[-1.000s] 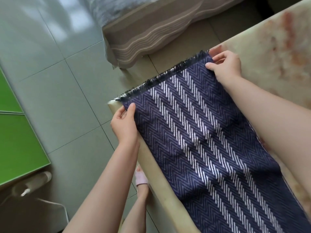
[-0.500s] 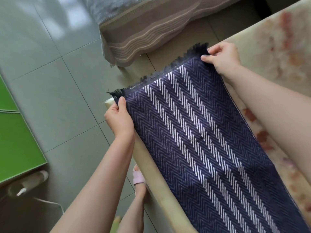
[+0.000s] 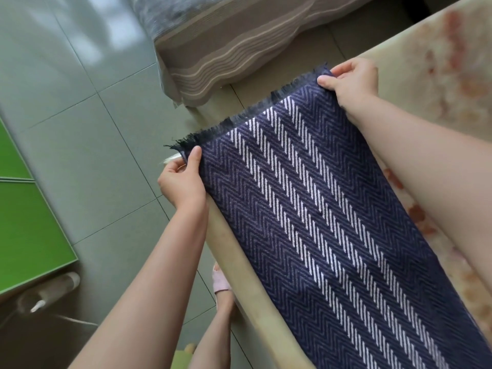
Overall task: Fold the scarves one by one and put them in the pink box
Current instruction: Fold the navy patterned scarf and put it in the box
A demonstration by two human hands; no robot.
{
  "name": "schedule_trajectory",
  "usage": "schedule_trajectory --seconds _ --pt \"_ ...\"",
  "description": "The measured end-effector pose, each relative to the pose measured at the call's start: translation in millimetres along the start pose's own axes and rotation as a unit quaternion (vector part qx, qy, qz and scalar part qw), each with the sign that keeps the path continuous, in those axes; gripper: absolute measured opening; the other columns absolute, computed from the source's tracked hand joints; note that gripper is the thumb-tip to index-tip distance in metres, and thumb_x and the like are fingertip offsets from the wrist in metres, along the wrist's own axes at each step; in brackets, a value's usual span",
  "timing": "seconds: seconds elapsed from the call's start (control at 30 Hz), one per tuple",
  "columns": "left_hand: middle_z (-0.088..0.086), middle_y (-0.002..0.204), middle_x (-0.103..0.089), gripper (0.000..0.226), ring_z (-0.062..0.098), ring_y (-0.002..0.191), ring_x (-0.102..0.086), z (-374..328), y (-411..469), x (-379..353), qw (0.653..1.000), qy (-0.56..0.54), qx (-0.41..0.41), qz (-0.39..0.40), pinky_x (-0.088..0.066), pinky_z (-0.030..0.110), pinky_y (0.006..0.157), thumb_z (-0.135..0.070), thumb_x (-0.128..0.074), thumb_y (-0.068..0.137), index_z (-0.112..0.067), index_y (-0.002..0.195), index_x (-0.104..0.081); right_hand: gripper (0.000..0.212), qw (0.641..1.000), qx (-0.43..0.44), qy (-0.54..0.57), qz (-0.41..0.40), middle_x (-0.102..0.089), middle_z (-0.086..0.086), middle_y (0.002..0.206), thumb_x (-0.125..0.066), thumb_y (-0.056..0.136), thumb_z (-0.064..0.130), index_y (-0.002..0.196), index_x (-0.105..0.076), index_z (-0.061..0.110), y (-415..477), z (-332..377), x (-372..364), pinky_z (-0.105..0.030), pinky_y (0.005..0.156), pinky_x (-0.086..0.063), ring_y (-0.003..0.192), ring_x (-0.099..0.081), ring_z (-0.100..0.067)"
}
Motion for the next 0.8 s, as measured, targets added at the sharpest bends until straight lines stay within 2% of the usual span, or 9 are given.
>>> schedule_trajectory --seconds 0.1,0.23,0.3,0.37,0.47,0.57,0.63,0.73,0.8 --pt "-0.009 0.06 -0.054 0.034 0.005 0.056 -0.047 -1.7 1.3 0.5 1.0 0.003 -0.013 -0.011 -0.041 0.023 0.059 -0.037 -0.075 0.077 -0.022 0.057 -0.052 0.025 1.0 0.023 -0.008 -0.012 -0.061 0.004 0.091 -0.076 0.079 0.025 0.092 -0.056 0.018 1.9 3.2 0.0 -0.012 0.07 -0.046 0.084 -0.059 -0.008" --pt "-0.012 0.057 -0.048 0.037 -0.002 0.047 -0.041 -6.7 -3.0 0.2 0.999 0.037 -0.028 -0.023 -0.033 0.01 0.049 -0.037 -0.071 0.081 -0.021 0.056 -0.048 0.03 0.998 0.045 -0.029 -0.016 -0.06 0.003 0.091 -0.078 0.076 0.029 0.082 -0.05 0.022 4.7 -0.1 -1.6 -0.024 0.083 -0.051 0.086 -0.06 -0.011" --pt "-0.012 0.06 -0.051 0.031 -0.003 0.049 -0.044 -11.4 -7.5 0.7 0.998 0.044 -0.042 -0.021 -0.034 0.007 0.047 -0.037 -0.069 0.083 -0.021 0.062 -0.053 0.035 0.997 0.06 -0.047 0.006 -0.059 0.003 0.095 -0.077 0.077 0.035 0.093 -0.049 0.021 0.9 1.1 -5.6 -0.015 0.076 -0.048 0.087 -0.057 -0.011" --pt "-0.01 0.073 -0.06 0.023 -0.003 0.062 -0.053 -14.2 -14.5 1.3 0.998 0.04 -0.044 -0.011 -0.043 0.006 0.059 -0.04 -0.068 0.083 -0.019 0.079 -0.06 0.039 0.996 0.075 -0.037 0.035 -0.059 0.002 0.104 -0.073 0.079 0.039 0.102 -0.048 0.021 -7.2 2.1 -6.2 -0.002 0.064 -0.039 0.089 -0.054 -0.008" --pt "-0.006 0.099 -0.066 0.033 0.003 0.088 -0.061 0.5 -32.7 2.6 0.999 0.017 0.002 0.034 -0.05 0.023 0.085 -0.045 -0.065 0.084 -0.02 0.103 -0.057 0.04 0.992 0.094 -0.048 0.062 -0.057 -0.004 0.113 -0.069 0.083 0.039 0.112 -0.056 0.015 -25.4 -15.9 10.4 0.003 0.066 -0.036 0.094 -0.052 -0.009" --pt "-0.006 0.104 -0.063 0.038 0.007 0.097 -0.062 28.5 -71.8 7.3 0.993 0.015 0.06 0.096 -0.05 0.034 0.095 -0.041 -0.065 0.085 -0.019 0.113 -0.051 0.039 0.993 0.084 -0.054 0.068 -0.059 -0.011 0.114 -0.072 0.08 0.037 0.111 -0.058 0.017 -52.8 -63.0 47.0 -0.016 0.087 -0.043 0.094 -0.053 -0.011" --pt "-0.002 0.107 -0.064 0.041 0.01 0.101 -0.063 43.5 -97.5 15.5 0.992 0.014 0.065 0.109 -0.049 0.037 0.097 -0.036 -0.067 0.085 -0.016 0.116 -0.05 0.037 0.993 0.059 -0.071 0.072 -0.059 -0.01 0.113 -0.073 0.08 0.035 0.111 -0.059 0.02 -78.7 -100.0 73.9 -0.026 0.091 -0.044 0.096 -0.054 -0.013" --pt "-0.007 0.102 -0.058 0.04 0.008 0.1 -0.06 63.0 -125.4 36.0 0.995 0.013 0.053 0.08 -0.047 0.038 0.101 -0.032 -0.067 0.085 -0.017 0.116 -0.046 0.033 0.995 0.021 -0.071 0.066 -0.06 -0.012 0.113 -0.073 0.08 0.027 0.11 -0.06 0.019 -120.8 -154.2 114.4 -0.021 0.084 -0.043 0.095 -0.056 -0.017" --pt "-0.011 0.098 -0.056 0.036 0.006 0.097 -0.058 81.4 -148.1 47.3 0.995 0.035 0.054 0.08 -0.045 0.039 0.102 -0.03 -0.066 0.086 -0.019 0.114 -0.046 0.029 0.996 -0.004 -0.064 0.069 -0.061 -0.012 0.11 -0.074 0.08 0.022 0.107 -0.06 0.021 -146.1 -188.6 138.6 -0.024 0.086 -0.044 0.094 -0.057 -0.018"
Point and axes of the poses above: each hand's wrist, its own y-axis towards the middle knuckle, its own x-axis out of the back of the hand, z = x × y, the point moved 8 cm from there along y, towards the middle knuckle
